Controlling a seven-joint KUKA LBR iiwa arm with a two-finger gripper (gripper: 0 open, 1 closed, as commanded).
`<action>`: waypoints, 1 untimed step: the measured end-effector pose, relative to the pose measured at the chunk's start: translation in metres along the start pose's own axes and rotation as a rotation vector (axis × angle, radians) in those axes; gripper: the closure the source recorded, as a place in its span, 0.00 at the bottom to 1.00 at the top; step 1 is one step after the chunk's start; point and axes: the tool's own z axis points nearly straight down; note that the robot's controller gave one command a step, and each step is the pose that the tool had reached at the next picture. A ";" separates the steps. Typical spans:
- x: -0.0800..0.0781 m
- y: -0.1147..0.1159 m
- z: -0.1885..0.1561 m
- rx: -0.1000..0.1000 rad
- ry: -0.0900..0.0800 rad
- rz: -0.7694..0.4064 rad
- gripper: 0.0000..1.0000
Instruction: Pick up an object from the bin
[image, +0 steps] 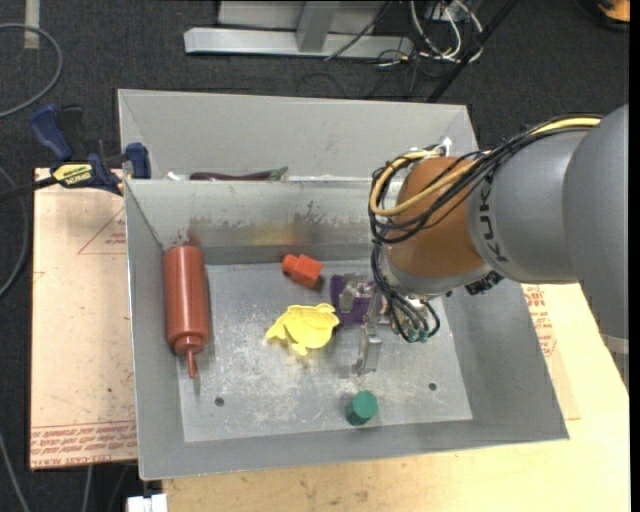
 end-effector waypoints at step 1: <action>-0.018 0.035 0.015 0.000 -0.004 -0.024 0.00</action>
Offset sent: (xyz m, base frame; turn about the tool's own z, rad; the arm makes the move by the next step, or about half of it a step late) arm 0.0245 0.0495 -0.0124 -0.1339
